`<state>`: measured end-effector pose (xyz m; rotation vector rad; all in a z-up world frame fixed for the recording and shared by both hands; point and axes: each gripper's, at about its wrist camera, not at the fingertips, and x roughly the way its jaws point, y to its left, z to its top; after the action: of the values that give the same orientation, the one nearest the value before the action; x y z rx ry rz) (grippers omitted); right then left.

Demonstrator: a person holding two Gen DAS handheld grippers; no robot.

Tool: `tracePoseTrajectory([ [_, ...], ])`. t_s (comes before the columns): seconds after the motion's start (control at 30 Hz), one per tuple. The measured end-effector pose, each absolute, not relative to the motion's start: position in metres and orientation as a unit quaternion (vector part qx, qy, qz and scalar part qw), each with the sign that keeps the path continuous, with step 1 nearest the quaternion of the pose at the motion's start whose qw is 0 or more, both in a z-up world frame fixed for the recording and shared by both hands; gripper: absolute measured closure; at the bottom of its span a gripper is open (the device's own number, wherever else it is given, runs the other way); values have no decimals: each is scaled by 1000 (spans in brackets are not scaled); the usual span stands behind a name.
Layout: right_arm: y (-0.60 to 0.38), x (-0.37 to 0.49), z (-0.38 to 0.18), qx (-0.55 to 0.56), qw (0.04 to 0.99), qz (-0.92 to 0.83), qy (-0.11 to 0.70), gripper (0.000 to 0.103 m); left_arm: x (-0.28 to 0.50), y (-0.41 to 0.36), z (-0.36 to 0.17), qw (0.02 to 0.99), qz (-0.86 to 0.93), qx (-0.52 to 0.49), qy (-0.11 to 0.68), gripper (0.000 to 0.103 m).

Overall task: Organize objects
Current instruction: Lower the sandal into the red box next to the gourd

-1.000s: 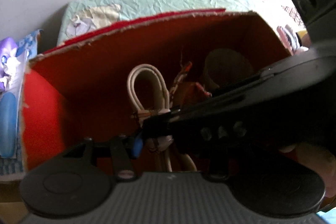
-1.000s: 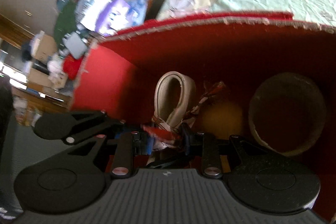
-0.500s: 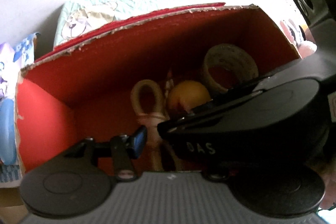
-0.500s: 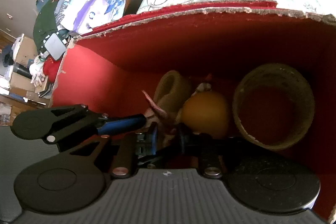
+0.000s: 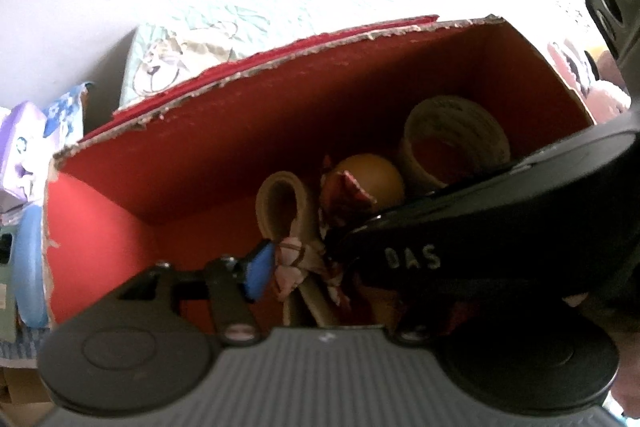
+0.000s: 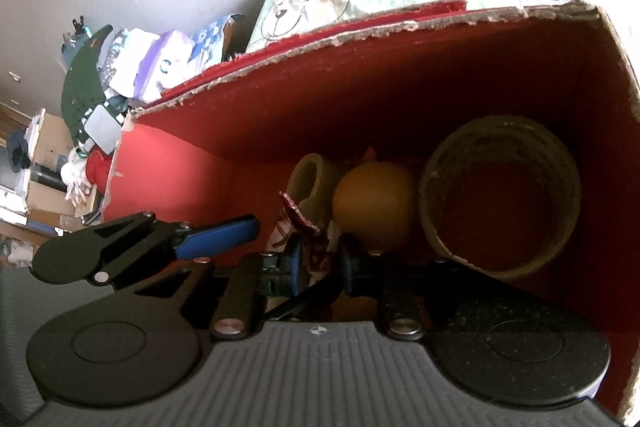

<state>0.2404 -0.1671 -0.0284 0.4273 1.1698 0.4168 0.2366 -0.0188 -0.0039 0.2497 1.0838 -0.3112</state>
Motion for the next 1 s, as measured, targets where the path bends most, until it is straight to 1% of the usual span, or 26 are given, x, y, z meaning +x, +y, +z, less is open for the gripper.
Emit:
tracePoseTrajectory([
  [0.23, -169, 238, -24, 213, 805, 193, 519, 79, 234, -19, -2, 845, -140, 122, 502, 36],
  [0.5, -176, 229, -16, 234, 838, 185, 457, 79, 243, -9, -5, 836, -130, 85, 527, 36],
  [0.57, -177, 228, -14, 236, 846, 176, 445, 79, 247, -6, -6, 830, -133, 70, 538, 39],
  [0.6, -178, 228, -14, 239, 847, 172, 441, 79, 248, -5, -7, 825, -135, 64, 544, 43],
  [0.67, -180, 227, -15, 249, 849, 164, 436, 79, 252, -2, -10, 815, -141, 45, 561, 45],
  [0.9, -180, 228, -17, 259, 847, 155, 437, 79, 254, -1, -11, 806, -157, 18, 570, 45],
  [1.0, -182, 228, -18, 259, 845, 154, 442, 79, 252, -7, -10, 811, -154, 34, 563, 45],
])
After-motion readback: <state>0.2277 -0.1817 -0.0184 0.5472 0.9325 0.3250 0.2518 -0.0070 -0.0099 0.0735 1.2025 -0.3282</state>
